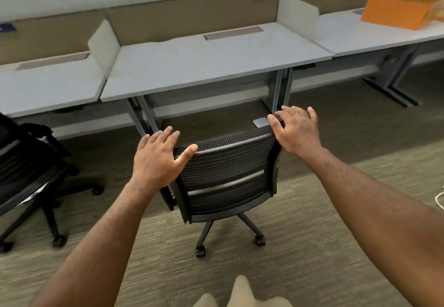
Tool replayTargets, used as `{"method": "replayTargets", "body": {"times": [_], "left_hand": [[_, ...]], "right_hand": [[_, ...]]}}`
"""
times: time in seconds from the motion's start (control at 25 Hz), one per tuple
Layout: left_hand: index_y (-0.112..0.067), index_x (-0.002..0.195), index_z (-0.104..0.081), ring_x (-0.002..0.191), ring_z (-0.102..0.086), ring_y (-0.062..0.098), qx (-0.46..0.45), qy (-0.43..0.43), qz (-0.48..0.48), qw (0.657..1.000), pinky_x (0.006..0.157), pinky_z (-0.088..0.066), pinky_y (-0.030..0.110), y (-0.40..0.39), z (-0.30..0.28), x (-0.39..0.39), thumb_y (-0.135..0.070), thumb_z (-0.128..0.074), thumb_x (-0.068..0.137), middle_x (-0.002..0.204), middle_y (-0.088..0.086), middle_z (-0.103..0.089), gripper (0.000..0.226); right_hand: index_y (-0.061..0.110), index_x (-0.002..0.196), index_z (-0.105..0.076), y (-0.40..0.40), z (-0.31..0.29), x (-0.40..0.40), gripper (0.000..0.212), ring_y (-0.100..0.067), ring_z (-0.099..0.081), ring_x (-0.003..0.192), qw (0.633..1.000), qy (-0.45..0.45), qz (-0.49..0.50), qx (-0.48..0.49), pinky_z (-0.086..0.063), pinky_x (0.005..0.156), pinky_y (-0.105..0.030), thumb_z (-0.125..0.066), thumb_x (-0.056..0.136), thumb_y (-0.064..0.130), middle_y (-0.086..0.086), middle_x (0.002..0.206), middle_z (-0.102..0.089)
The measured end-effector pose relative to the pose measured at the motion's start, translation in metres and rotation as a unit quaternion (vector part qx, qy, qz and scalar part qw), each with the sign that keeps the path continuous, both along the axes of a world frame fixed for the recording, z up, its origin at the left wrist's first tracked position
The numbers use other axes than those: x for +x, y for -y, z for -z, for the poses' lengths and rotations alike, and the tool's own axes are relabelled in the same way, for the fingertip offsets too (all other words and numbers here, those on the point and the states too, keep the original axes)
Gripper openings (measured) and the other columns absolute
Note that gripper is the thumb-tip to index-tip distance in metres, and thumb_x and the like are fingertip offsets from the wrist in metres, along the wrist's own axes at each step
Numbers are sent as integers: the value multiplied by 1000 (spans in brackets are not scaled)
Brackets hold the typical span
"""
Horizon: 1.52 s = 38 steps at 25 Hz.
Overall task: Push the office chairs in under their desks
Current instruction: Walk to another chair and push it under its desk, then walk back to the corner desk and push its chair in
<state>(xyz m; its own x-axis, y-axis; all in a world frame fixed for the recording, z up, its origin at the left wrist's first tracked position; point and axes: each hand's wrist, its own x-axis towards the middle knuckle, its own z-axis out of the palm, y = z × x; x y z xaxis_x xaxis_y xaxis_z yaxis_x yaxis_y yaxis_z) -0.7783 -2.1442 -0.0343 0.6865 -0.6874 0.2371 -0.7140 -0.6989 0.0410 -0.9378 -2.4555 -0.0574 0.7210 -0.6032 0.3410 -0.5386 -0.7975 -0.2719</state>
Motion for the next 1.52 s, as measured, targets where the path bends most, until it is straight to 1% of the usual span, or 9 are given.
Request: {"method": "replayTargets", "body": {"times": [0.16,0.36,0.6,0.72,0.84,0.96,1.08,1.2,1.52], "left_hand": [[-19,150,-39,147,-27,23,-41,15,-23,999,122,-10,47,30,8,30,-76,-9,92,159,6,-32,87],[-20,155,-26,151,-10,20,-33,3,-65,997,122,1,44,70,16,54,-75,-7,91,164,4,-17,86],[-23,158,-10,151,6,15,-57,-21,-160,985,122,4,40,105,34,63,-70,-16,93,166,-1,4,81],[-24,158,-8,151,7,15,-57,-45,-230,970,122,6,37,126,42,52,-70,-14,92,166,-2,5,81],[-25,158,-10,151,7,14,-47,-69,-271,959,121,7,37,129,51,38,-71,-12,92,166,-3,4,81],[-25,158,-10,151,7,14,-30,-91,-317,944,120,8,36,110,58,16,-74,-7,90,166,-3,3,84],[-24,157,-14,151,5,14,-40,-78,-395,914,120,9,35,70,61,-14,-76,-7,89,166,-3,-1,87],[-23,157,-14,151,6,14,-39,-75,-460,884,120,9,36,23,57,-44,-77,-4,87,166,-3,0,90],[-19,158,-13,151,10,16,-57,-53,-630,773,121,9,39,-130,52,-129,-73,-5,88,166,-1,6,88]], "right_hand": [[19,135,-57,24,0,45,72,-21,-38,141,999,4,-38,-21,-4,120,-50,-18,96,65,-5,146,-52],[16,135,-57,63,1,98,66,-23,-36,142,997,10,-72,-18,-1,120,-48,-24,101,61,-6,147,-51],[15,119,-68,99,1,155,64,-25,-49,129,993,50,-105,-38,-9,118,-53,-26,101,59,-5,130,-65],[16,118,-67,107,-3,176,59,-26,-55,121,981,39,-185,-44,-12,118,-53,-29,101,58,-5,121,-68],[14,135,-55,94,-6,197,63,-27,-50,129,965,-9,-252,-69,-9,120,-52,-30,100,59,-7,133,-61],[14,150,-37,66,0,221,71,-26,-32,144,946,-20,-314,-78,0,122,-49,-24,99,62,-8,154,-41],[16,155,-26,15,0,245,74,-26,-15,151,909,-42,-409,-70,6,122,-46,-20,98,63,-9,163,-23],[17,157,-22,-51,7,257,76,-22,-9,152,873,-61,-481,-60,9,121,-44,-18,98,64,-5,165,-20],[18,156,-27,-277,27,233,74,-18,-8,152,694,-93,-710,-70,5,121,-41,-25,98,63,-1,165,-19]]}}
